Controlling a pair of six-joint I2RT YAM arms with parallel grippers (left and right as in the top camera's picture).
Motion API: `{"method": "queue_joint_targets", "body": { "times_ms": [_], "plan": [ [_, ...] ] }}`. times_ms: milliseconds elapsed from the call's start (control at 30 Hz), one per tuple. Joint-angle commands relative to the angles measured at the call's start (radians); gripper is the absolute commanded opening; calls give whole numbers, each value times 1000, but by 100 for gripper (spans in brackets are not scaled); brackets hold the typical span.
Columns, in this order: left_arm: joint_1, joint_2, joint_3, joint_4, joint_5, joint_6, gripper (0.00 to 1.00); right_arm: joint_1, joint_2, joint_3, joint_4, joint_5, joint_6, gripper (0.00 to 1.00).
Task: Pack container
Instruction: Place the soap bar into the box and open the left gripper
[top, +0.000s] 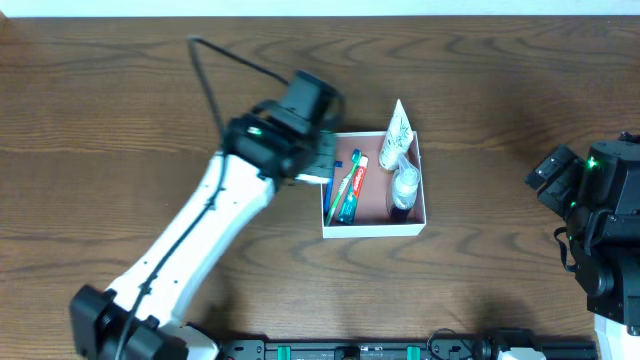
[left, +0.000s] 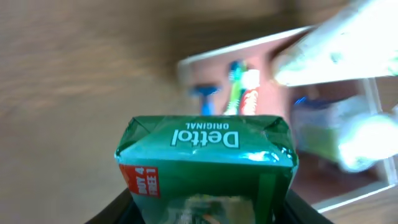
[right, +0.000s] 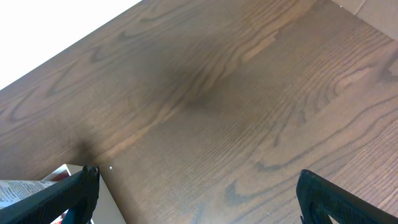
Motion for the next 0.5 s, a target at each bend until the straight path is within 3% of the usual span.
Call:
{"method": "queue_joint_targets", "body": {
  "times_ms": [0, 167, 467],
  "plan": [
    [-61, 59, -37, 38, -5, -66, 29, -6, -2, 3, 0, 11, 13, 99],
    [-92, 178, -47, 66, -17, -130, 29, -6, -2, 3, 0, 11, 13, 99],
    [-100, 330, -47, 110, -13, -134, 30, -6, -2, 3, 0, 11, 13, 99]
  ]
}}
